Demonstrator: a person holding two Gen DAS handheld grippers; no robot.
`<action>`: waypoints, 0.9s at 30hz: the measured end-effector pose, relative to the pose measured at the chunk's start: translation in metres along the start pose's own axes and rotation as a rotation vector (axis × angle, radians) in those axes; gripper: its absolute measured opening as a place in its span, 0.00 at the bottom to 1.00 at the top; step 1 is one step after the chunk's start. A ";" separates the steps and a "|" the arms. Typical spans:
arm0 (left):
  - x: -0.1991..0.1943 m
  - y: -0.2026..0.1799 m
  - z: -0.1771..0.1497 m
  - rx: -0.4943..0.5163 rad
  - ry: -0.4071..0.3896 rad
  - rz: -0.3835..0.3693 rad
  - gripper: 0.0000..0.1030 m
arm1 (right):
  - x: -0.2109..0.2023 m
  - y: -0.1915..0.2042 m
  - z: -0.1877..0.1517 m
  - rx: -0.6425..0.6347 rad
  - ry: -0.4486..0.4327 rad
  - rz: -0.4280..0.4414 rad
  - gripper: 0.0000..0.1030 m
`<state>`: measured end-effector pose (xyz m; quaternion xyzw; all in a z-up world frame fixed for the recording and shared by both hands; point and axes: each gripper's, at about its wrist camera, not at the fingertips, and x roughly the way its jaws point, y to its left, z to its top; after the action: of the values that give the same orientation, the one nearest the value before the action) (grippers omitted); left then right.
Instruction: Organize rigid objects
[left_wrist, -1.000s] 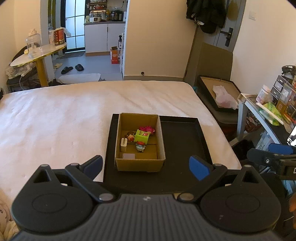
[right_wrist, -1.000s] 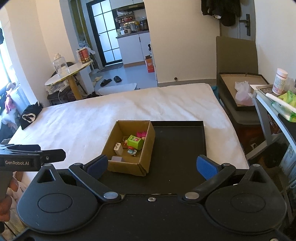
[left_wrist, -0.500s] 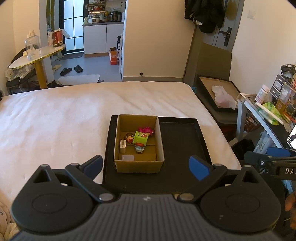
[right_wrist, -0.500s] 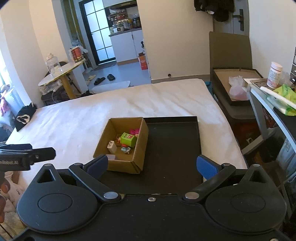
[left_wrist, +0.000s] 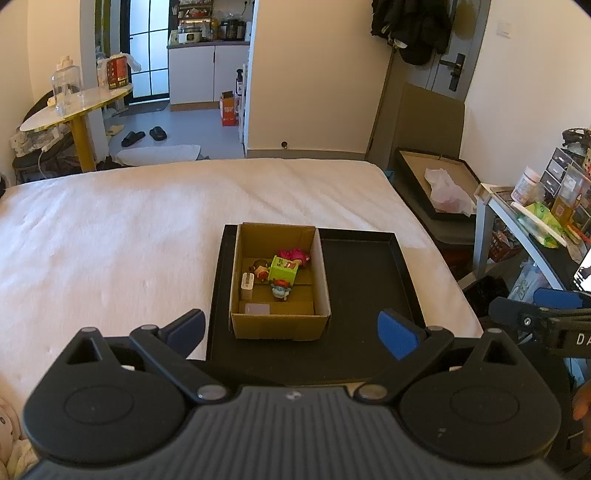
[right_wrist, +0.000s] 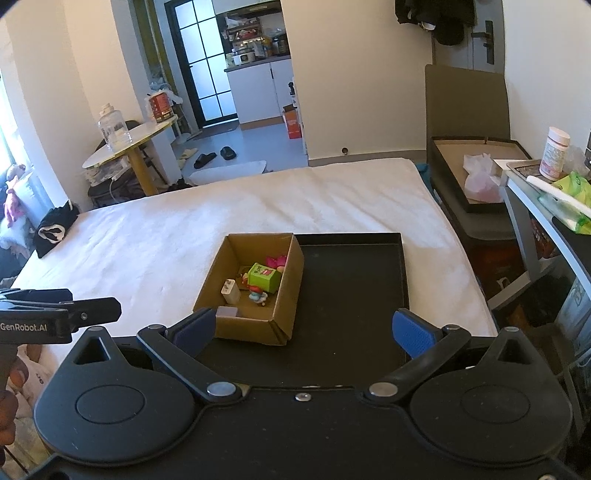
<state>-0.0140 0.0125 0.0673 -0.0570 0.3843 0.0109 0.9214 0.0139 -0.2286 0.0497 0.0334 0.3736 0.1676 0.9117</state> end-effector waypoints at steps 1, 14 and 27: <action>0.000 0.000 0.000 -0.001 -0.001 -0.001 0.96 | 0.000 0.001 0.000 -0.003 0.000 0.001 1.00; 0.000 0.000 -0.001 -0.005 0.000 -0.006 0.96 | 0.001 0.003 0.001 -0.001 0.001 -0.007 1.00; 0.001 0.001 -0.001 -0.009 0.003 -0.004 0.96 | 0.001 0.004 0.000 0.000 0.006 -0.014 1.00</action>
<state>-0.0146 0.0129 0.0658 -0.0620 0.3853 0.0110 0.9206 0.0133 -0.2247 0.0496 0.0302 0.3765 0.1615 0.9117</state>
